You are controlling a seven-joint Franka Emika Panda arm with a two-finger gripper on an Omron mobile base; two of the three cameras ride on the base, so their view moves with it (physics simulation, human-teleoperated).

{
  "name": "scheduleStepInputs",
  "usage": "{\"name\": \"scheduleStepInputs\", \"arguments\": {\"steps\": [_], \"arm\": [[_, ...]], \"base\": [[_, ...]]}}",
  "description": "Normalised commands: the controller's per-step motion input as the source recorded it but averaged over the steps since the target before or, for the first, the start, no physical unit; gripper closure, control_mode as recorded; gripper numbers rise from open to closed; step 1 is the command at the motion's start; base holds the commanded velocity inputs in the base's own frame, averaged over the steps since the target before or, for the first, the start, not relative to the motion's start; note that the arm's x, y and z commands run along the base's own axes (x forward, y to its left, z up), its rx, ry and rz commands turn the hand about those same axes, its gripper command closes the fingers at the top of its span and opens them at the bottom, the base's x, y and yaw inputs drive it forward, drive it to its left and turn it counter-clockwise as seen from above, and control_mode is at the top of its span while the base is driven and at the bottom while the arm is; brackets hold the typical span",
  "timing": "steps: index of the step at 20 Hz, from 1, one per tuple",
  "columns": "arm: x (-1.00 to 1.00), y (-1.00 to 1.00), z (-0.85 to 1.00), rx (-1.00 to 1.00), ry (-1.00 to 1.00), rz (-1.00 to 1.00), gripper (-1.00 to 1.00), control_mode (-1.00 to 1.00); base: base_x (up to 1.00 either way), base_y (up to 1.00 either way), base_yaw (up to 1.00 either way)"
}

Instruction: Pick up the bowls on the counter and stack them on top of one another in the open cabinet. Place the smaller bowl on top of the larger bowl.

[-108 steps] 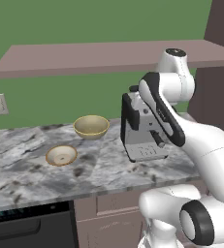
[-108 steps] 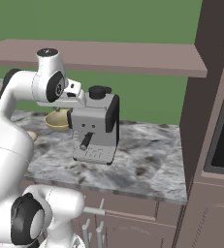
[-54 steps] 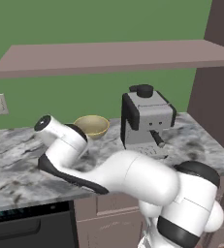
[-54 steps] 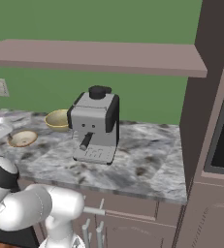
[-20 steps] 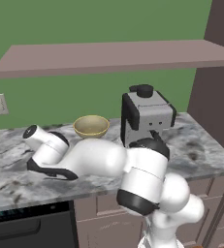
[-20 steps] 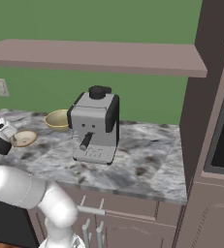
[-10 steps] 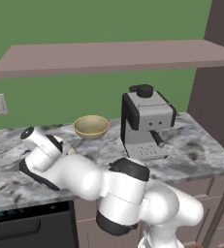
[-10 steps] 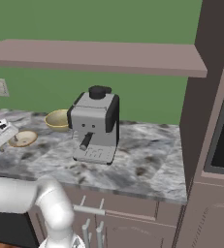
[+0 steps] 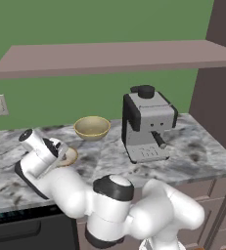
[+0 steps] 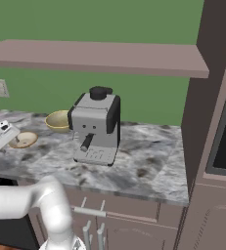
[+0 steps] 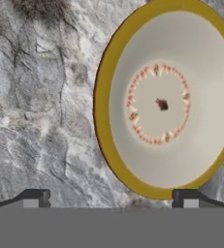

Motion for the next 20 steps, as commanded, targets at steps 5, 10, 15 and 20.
{"name": "scheduleStepInputs", "arguments": {"steps": [5, 10, 15, 20], "arm": [[0.21, 0.06, -0.17, 0.0, 0.0, 0.05, -1.0, -1.0], [0.15, 0.07, -0.17, 0.0, 0.0, 0.07, -1.0, -1.0], [0.17, 0.04, -0.16, 0.0, 0.0, 0.09, -1.0, -1.0], [0.14, 0.03, -0.13, 0.0, 0.0, 0.09, -1.0, -1.0]], "base": [[0.0, 0.0, 0.0], [0.0, 0.0, 0.0], [0.0, 0.0, 0.0], [0.0, 0.0, 0.0]]}}
